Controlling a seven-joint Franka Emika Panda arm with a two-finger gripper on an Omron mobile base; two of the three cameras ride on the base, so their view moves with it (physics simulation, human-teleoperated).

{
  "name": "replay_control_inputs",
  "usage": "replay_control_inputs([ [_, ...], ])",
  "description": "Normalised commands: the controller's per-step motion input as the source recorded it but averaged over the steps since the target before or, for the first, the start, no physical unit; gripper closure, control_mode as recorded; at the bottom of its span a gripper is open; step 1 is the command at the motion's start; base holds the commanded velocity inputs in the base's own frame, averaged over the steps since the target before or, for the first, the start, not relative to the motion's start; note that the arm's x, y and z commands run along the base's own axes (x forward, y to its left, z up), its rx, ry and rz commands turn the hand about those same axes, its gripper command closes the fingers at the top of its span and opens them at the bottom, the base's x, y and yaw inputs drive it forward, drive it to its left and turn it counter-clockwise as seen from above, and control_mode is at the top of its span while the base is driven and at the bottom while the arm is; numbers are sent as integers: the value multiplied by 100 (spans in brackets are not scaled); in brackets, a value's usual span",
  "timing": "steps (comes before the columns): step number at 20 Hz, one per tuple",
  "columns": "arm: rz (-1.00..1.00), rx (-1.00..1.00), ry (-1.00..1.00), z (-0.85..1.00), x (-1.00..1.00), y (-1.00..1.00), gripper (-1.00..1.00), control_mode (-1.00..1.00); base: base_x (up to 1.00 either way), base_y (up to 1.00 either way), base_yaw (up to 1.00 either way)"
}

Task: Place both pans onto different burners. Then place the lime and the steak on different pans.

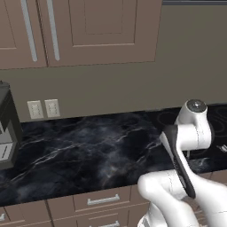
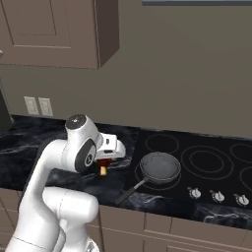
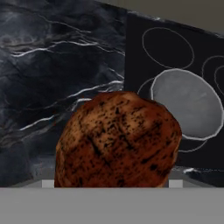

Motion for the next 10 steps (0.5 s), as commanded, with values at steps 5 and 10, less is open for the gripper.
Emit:
replay_control_inputs([
  [5,-6,0,0,10,29,-52,100,-100,0,0,0],
  [10,-6,1,0,5,39,-40,100,-100,0,0,0],
])
